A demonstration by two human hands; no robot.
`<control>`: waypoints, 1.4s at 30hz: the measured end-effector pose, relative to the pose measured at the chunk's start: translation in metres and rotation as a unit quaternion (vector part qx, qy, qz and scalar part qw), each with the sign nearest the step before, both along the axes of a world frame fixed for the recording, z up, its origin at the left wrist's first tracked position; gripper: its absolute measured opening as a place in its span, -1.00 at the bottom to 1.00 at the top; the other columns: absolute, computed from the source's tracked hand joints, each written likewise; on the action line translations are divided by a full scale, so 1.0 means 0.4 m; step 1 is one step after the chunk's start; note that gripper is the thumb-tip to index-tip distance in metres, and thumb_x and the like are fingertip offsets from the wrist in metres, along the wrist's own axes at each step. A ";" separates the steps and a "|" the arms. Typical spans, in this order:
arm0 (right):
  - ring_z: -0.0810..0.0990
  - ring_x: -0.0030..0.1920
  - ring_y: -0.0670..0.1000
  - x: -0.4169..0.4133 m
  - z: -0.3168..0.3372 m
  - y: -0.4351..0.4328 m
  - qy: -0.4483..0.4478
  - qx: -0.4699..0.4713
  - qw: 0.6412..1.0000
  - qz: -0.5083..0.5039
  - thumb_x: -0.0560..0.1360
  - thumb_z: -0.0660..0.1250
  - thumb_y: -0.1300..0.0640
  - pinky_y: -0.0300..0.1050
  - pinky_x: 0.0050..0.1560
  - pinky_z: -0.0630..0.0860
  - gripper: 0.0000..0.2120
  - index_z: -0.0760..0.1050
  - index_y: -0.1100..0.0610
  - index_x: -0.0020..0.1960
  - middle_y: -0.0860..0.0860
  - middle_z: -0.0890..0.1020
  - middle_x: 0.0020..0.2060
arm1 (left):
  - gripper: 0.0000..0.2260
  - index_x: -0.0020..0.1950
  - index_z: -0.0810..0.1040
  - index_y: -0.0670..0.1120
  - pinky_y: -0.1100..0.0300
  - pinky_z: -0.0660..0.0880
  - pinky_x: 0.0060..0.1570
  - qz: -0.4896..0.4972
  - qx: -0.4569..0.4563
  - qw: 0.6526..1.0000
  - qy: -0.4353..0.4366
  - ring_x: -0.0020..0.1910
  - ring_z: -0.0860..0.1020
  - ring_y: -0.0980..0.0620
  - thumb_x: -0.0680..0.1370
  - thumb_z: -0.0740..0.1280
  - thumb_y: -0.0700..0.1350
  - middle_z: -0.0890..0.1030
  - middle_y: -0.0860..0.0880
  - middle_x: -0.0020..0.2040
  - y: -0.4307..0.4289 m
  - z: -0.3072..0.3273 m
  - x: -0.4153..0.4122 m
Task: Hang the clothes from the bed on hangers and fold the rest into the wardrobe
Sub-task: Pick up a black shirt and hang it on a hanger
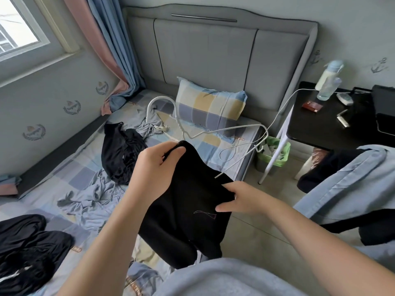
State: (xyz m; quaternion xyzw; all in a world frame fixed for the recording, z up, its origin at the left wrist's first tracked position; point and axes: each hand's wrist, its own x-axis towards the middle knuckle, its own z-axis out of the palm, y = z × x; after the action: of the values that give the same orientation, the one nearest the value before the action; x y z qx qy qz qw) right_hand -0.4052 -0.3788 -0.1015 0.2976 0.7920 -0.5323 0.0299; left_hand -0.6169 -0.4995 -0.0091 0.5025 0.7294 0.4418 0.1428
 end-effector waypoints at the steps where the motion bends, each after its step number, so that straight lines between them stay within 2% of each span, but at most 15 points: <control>1: 0.62 -0.05 -0.17 0.008 -0.012 0.013 -0.056 0.041 0.998 0.015 0.34 0.45 -0.17 -0.30 -0.10 0.48 -0.86 0.58 -0.19 -0.15 -0.20 0.66 -0.19 | -0.87 -0.10 0.64 0.11 0.11 0.38 -0.36 -0.003 0.001 1.000 0.005 -0.39 0.50 -0.03 0.62 0.34 0.01 0.59 -0.05 -0.32 -0.007 0.003 -0.010; 4: 0.42 -0.08 -0.20 0.024 -0.052 0.043 -0.188 0.187 0.960 0.089 0.34 0.40 -0.26 -0.17 0.19 0.30 -0.80 0.44 -0.22 -0.23 -0.19 0.53 -0.24 | -0.91 -0.06 0.64 0.19 0.25 0.42 -0.36 -0.016 -0.011 1.000 0.022 -0.35 0.55 0.08 0.61 0.34 0.05 0.64 0.04 -0.27 -0.028 0.017 -0.045; 6: 0.38 0.04 -0.16 0.035 -0.061 0.055 -0.209 0.229 0.946 0.089 0.33 0.38 -0.29 0.01 0.44 0.08 -0.78 0.42 -0.25 -0.16 -0.19 0.49 -0.20 | -0.90 -0.07 0.63 0.19 0.26 0.41 -0.40 -0.041 -0.040 0.998 0.029 -0.36 0.55 0.00 0.60 0.34 0.08 0.63 -0.03 -0.28 -0.038 0.025 -0.066; 9: 0.39 0.15 -0.09 0.057 -0.059 0.079 -0.191 0.280 0.940 0.048 0.40 0.37 -0.27 0.12 0.51 -0.18 -0.72 0.37 -0.24 0.02 -0.21 0.43 -0.20 | -0.89 -0.09 0.63 0.23 0.32 0.38 -0.44 -0.063 -0.084 0.994 0.037 -0.45 0.49 -0.01 0.60 0.33 0.10 0.60 -0.04 -0.35 -0.051 0.026 -0.087; 12: 0.45 0.17 -0.14 0.081 -0.046 0.106 -0.130 0.320 0.939 -0.006 0.57 0.29 -0.11 0.10 0.52 -0.16 -0.92 0.48 -0.27 0.05 -0.30 0.48 -0.21 | -0.89 -0.07 0.64 0.23 0.33 0.38 -0.44 -0.066 -0.109 0.991 0.045 -0.52 0.43 0.13 0.60 0.33 0.09 0.59 -0.01 -0.38 -0.065 0.020 -0.108; 15: 0.41 -0.01 -0.26 0.099 -0.017 0.126 -0.097 0.327 0.939 -0.036 0.61 0.28 -0.03 0.10 0.52 -0.05 -0.86 0.51 -0.23 -0.10 -0.21 0.58 -0.16 | -0.84 -0.15 0.64 0.19 0.36 0.35 -0.45 -0.080 -0.142 0.985 0.057 -0.52 0.38 0.15 0.61 0.33 0.06 0.52 0.02 -0.44 -0.076 0.005 -0.120; 18: 0.44 -0.09 -0.22 0.089 0.051 0.120 -0.018 0.330 0.942 -0.059 0.58 0.35 0.02 0.11 0.40 0.18 -0.85 0.57 -0.08 -0.16 -0.12 0.56 -0.19 | -0.81 -0.16 0.65 0.22 0.35 0.37 -0.45 -0.107 -0.177 0.977 0.048 -0.52 0.44 0.17 0.62 0.32 0.07 0.58 0.07 -0.42 -0.077 -0.005 -0.118; 21: 0.50 0.06 -0.03 0.056 0.138 0.097 0.067 0.303 0.946 -0.089 0.58 0.36 0.09 0.01 0.28 0.36 -0.87 0.61 0.14 -0.05 -0.02 0.56 -0.04 | -0.80 -0.14 0.65 0.24 0.24 0.40 -0.47 -0.135 -0.193 0.970 0.053 -0.51 0.48 0.12 0.63 0.30 0.08 0.61 0.08 -0.39 -0.061 -0.010 -0.100; 24: 0.48 0.21 -0.10 -0.002 0.218 0.039 0.108 0.224 0.968 -0.044 0.63 0.26 0.01 -0.24 0.26 0.34 -0.90 0.53 -0.02 -0.01 -0.05 0.53 0.16 | -0.79 -0.11 0.65 0.12 -0.01 0.50 -0.27 -0.158 -0.194 0.965 0.079 -0.36 0.57 -0.01 0.64 0.27 0.09 0.65 0.04 -0.30 -0.027 -0.016 -0.049; 27: 0.55 0.00 -0.07 -0.055 0.246 -0.009 0.099 0.192 0.976 0.002 0.66 0.18 -0.06 -0.22 0.08 0.43 -0.77 0.52 0.05 0.02 0.01 0.60 -0.03 | -0.70 -0.30 0.53 0.12 0.26 0.30 -0.43 -0.166 -0.151 0.971 0.078 -0.48 0.40 0.14 0.65 0.28 0.06 0.48 0.14 -0.45 -0.001 -0.014 0.001; 29: 0.51 -0.19 -0.10 -0.069 0.248 -0.020 0.121 0.182 0.976 -0.010 0.67 0.18 -0.06 -0.23 -0.10 0.42 -0.76 0.47 0.04 -0.07 -0.02 0.55 -0.22 | -0.69 -0.30 0.55 0.27 0.35 0.33 -0.40 -0.164 -0.126 0.976 0.070 -0.47 0.43 0.21 0.64 0.31 0.03 0.50 0.21 -0.45 0.002 -0.008 0.006; 33: 0.37 -0.36 -0.16 -0.040 0.247 0.001 0.169 0.159 0.969 -0.083 0.51 0.31 -0.25 -0.33 -0.26 0.35 -0.70 0.38 -0.04 -0.16 -0.16 0.45 -0.40 | -0.88 0.05 0.71 0.16 0.53 0.40 -0.18 -0.148 -0.098 0.981 0.073 -0.17 0.60 0.35 0.58 0.39 0.03 0.65 0.38 -0.16 -0.018 0.003 -0.050; 35: 0.42 -0.29 -0.06 -0.008 0.254 0.020 0.181 0.128 0.969 -0.114 0.39 0.35 -0.38 -0.22 -0.17 0.39 -0.60 0.45 -0.06 -0.12 0.02 0.53 -0.36 | -0.88 0.05 0.72 0.15 0.52 0.42 -0.13 -0.127 -0.084 0.986 0.070 -0.11 0.61 0.33 0.57 0.40 0.00 0.66 0.36 -0.11 -0.030 0.006 -0.099; 37: 0.44 -0.20 0.07 0.020 0.262 0.040 0.173 0.126 0.970 -0.117 0.37 0.33 -0.46 -0.05 -0.06 0.39 -0.54 0.57 -0.08 -0.09 0.33 0.56 -0.16 | -0.88 0.01 0.70 0.19 0.50 0.41 -0.14 -0.118 -0.073 0.988 0.061 -0.12 0.60 0.31 0.58 0.40 -0.04 0.65 0.34 -0.12 -0.041 0.008 -0.133; 42: 0.50 -0.17 0.34 0.040 0.286 0.054 0.157 0.179 0.966 -0.104 0.55 0.29 -0.24 0.19 -0.03 0.48 -0.69 0.63 -0.06 -0.17 0.40 0.53 -0.19 | -0.76 -0.04 0.63 0.33 0.36 0.42 -0.24 -0.133 -0.046 0.989 0.041 -0.22 0.55 0.13 0.59 0.39 -0.07 0.58 0.17 -0.20 -0.037 -0.004 -0.131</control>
State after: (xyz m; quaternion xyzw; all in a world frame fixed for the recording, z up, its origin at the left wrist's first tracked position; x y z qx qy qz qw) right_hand -0.3892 -0.3573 0.0129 0.2917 0.8338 -0.4219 -0.2040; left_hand -0.6692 -0.5143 -0.0108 0.6058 0.6807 0.3639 0.1930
